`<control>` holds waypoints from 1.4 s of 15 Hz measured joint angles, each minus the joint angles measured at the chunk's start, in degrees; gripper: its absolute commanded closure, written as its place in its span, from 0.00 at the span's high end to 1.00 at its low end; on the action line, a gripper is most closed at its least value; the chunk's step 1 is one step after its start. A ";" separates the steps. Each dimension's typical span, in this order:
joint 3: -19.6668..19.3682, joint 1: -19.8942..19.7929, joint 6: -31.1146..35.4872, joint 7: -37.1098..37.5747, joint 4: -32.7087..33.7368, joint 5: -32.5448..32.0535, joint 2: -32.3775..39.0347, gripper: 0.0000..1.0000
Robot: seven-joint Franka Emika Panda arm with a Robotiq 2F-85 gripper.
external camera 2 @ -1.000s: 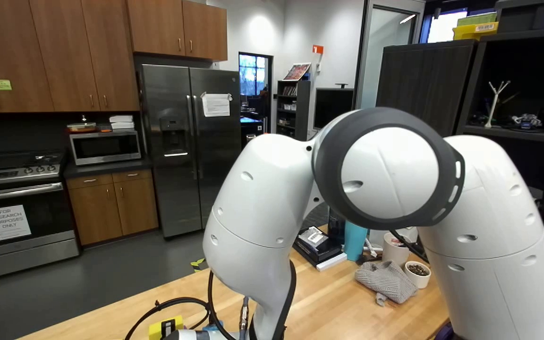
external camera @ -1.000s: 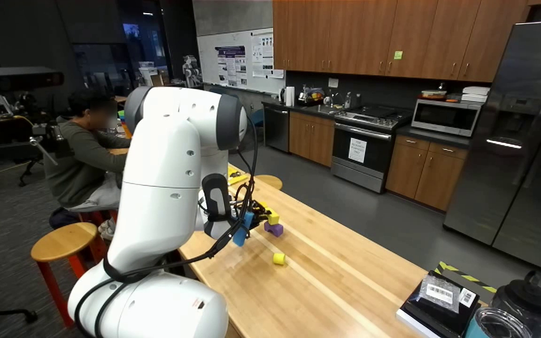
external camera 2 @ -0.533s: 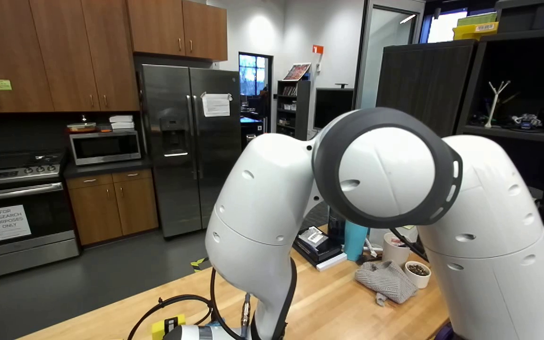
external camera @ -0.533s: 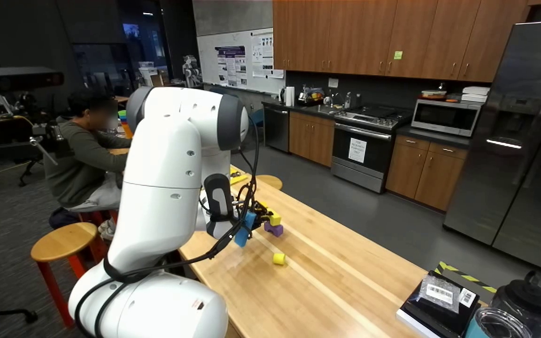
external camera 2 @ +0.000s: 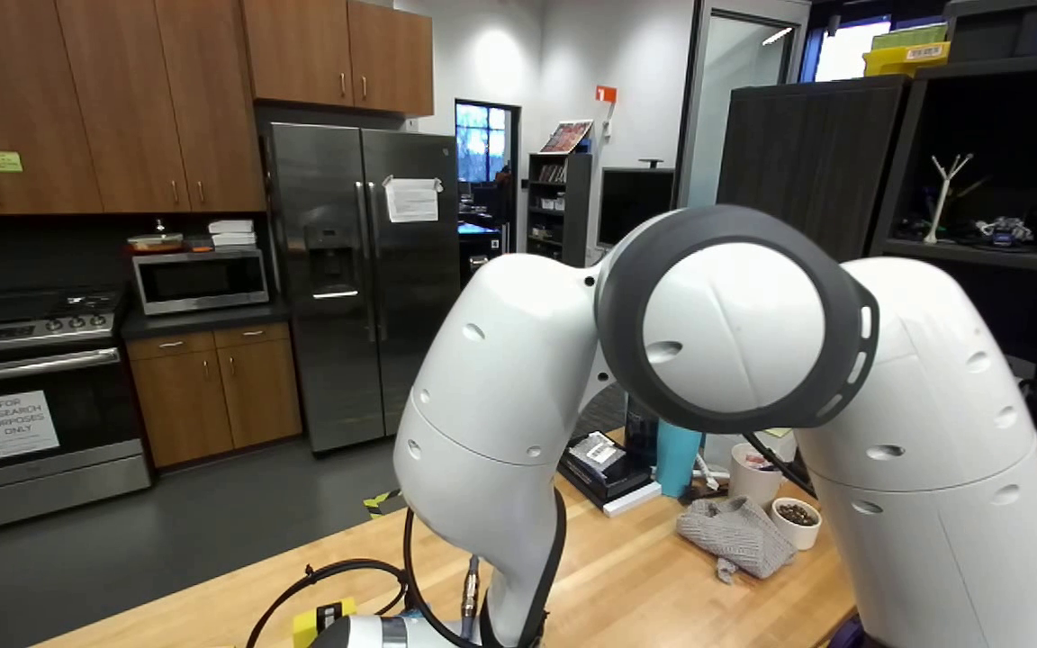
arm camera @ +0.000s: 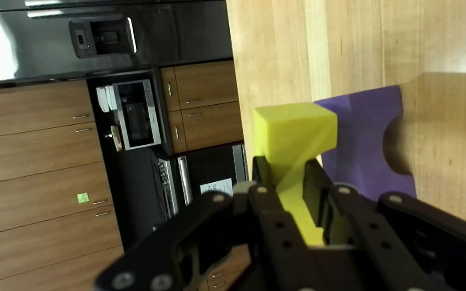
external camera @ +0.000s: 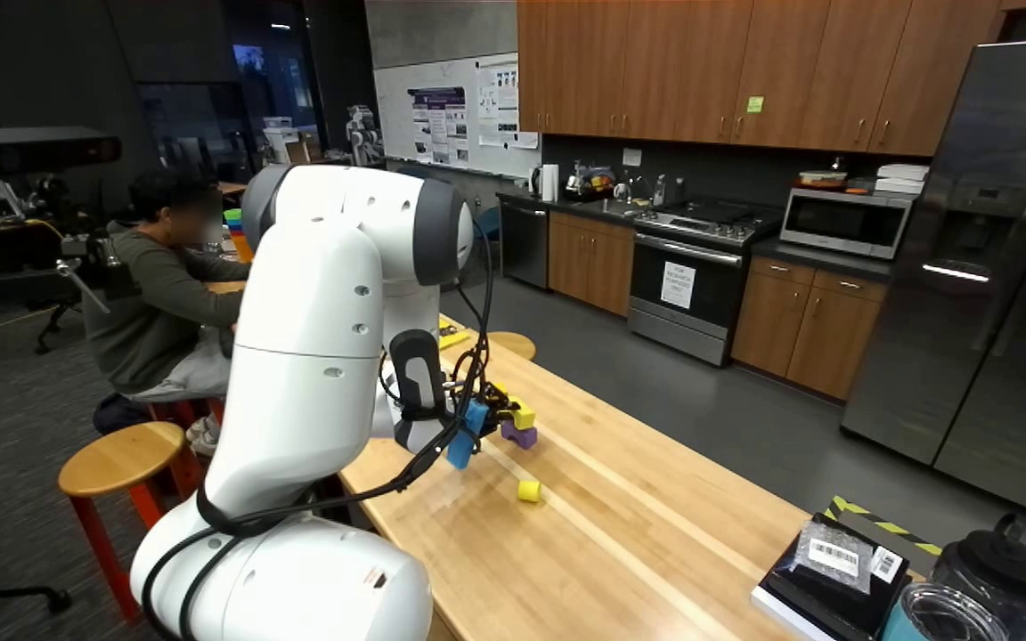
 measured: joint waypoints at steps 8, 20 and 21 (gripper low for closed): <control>-0.10 -0.02 0.34 0.00 0.00 0.00 0.33 0.06; -0.13 -0.03 0.74 -0.10 0.00 0.00 0.67 0.06; -0.14 -0.03 0.82 -0.11 0.00 0.00 0.67 0.06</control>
